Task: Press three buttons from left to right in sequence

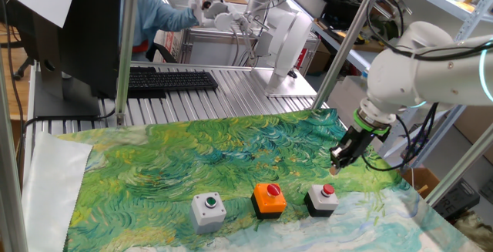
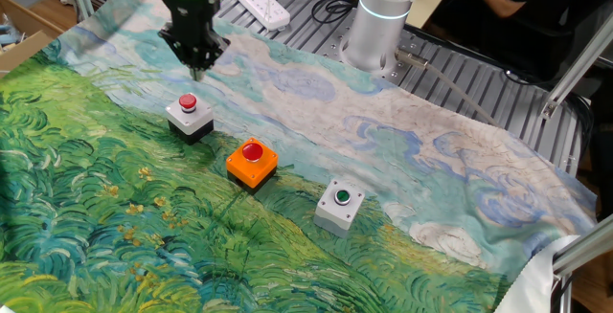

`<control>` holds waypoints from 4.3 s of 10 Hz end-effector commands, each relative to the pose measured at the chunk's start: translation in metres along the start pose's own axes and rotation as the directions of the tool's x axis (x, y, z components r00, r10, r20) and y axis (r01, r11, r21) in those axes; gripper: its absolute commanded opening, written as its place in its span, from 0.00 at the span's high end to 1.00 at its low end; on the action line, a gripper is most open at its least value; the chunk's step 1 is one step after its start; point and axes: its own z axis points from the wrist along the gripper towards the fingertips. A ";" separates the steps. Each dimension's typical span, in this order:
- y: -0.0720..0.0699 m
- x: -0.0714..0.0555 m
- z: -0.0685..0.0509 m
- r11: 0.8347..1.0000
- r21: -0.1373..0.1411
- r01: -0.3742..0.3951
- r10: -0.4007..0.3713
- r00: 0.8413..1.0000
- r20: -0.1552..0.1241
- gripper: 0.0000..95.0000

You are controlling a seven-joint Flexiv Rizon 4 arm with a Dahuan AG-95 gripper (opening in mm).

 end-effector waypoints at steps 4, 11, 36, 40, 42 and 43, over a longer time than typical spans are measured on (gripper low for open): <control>0.065 0.002 -0.005 0.999 0.007 -0.052 0.052 0.999 0.001 1.00; 0.121 -0.030 -0.020 0.993 0.048 -0.110 0.111 0.994 -0.019 1.00; 0.124 -0.038 0.096 0.983 0.041 -0.180 0.180 0.984 -0.003 1.00; 0.124 -0.040 0.092 0.982 0.046 -0.185 0.185 0.983 -0.005 1.00; 0.124 -0.037 0.064 0.983 0.047 -0.180 0.181 0.983 -0.016 1.00; 0.123 -0.035 0.045 0.983 0.046 -0.176 0.178 0.984 -0.023 1.00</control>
